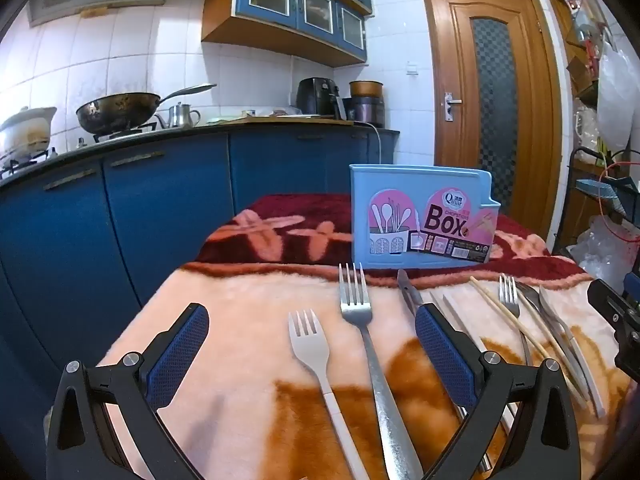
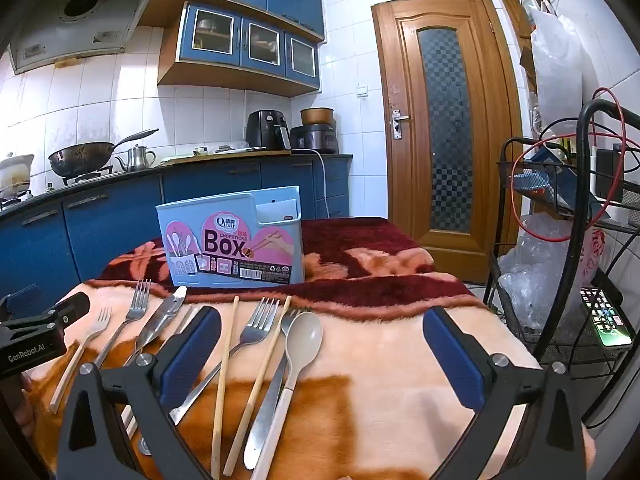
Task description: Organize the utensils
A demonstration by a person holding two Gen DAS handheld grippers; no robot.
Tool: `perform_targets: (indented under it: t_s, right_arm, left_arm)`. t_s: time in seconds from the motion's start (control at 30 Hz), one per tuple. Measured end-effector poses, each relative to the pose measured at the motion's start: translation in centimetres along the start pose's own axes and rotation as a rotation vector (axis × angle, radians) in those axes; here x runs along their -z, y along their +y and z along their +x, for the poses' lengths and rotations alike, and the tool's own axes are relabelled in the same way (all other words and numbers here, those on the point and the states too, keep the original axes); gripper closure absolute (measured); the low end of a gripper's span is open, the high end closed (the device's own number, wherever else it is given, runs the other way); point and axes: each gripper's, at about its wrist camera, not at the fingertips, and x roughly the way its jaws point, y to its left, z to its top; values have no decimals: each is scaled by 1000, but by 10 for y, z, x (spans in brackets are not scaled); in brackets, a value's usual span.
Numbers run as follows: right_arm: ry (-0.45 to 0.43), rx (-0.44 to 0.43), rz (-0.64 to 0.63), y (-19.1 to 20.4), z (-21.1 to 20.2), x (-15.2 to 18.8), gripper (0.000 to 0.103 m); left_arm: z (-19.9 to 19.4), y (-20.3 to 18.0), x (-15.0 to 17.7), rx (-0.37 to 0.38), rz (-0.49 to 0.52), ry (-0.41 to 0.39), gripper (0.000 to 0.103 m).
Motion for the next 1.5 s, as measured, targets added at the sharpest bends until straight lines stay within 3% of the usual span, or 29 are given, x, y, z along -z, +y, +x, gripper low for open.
perform_targets:
  t_s: [1.5]
  right_arm:
    - [4,1,-4,1,1,0,0]
  left_arm:
    - [-1,0,-1,-1,-5,5,1]
